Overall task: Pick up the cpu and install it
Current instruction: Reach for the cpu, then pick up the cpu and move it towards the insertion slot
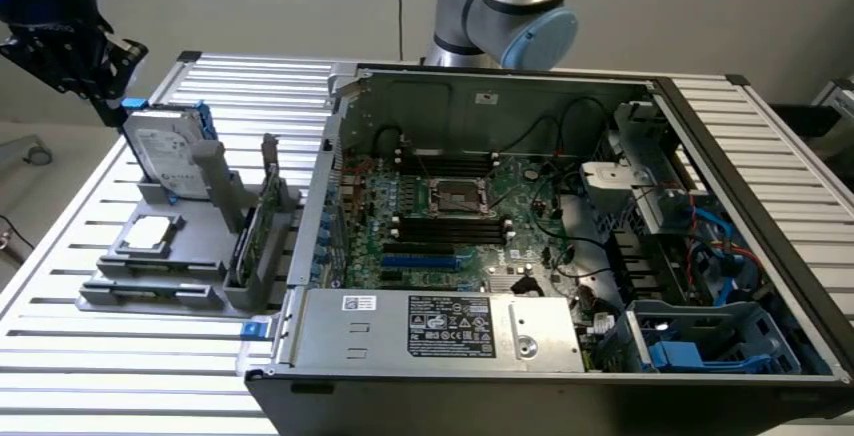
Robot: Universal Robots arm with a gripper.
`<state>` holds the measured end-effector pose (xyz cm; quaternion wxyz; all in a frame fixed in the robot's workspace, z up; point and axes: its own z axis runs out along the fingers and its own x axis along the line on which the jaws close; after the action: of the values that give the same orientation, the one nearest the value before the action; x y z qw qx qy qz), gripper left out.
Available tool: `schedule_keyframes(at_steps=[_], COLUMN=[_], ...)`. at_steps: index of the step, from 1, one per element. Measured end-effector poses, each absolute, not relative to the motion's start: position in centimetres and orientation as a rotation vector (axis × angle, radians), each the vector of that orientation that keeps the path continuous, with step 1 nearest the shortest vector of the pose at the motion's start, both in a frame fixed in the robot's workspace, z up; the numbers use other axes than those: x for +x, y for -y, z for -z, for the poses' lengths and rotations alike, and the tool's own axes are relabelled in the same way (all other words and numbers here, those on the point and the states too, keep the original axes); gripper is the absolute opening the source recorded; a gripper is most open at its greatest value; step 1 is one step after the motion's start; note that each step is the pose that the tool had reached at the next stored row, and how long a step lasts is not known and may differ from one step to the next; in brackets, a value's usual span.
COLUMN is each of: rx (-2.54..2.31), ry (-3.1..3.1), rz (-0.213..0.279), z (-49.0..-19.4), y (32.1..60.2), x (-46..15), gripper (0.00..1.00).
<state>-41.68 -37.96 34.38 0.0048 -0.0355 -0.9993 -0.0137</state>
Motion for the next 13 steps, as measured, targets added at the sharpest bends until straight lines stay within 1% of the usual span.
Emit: schedule_keyframes(at_steps=[10, 11, 12, 13], rx=[-0.111, -0.111, -0.111, -0.111], ry=[3.13, 3.13, 3.13, 3.13], rz=[0.043, 0.043, 0.043, 0.043], z=[-34.38, -34.38, -34.38, -34.38], y=[37.96, 37.96, 37.96, 37.96], x=[-41.68, -41.68, -41.68, -41.68], gripper=[0.12, 0.17, 0.17, 0.24])
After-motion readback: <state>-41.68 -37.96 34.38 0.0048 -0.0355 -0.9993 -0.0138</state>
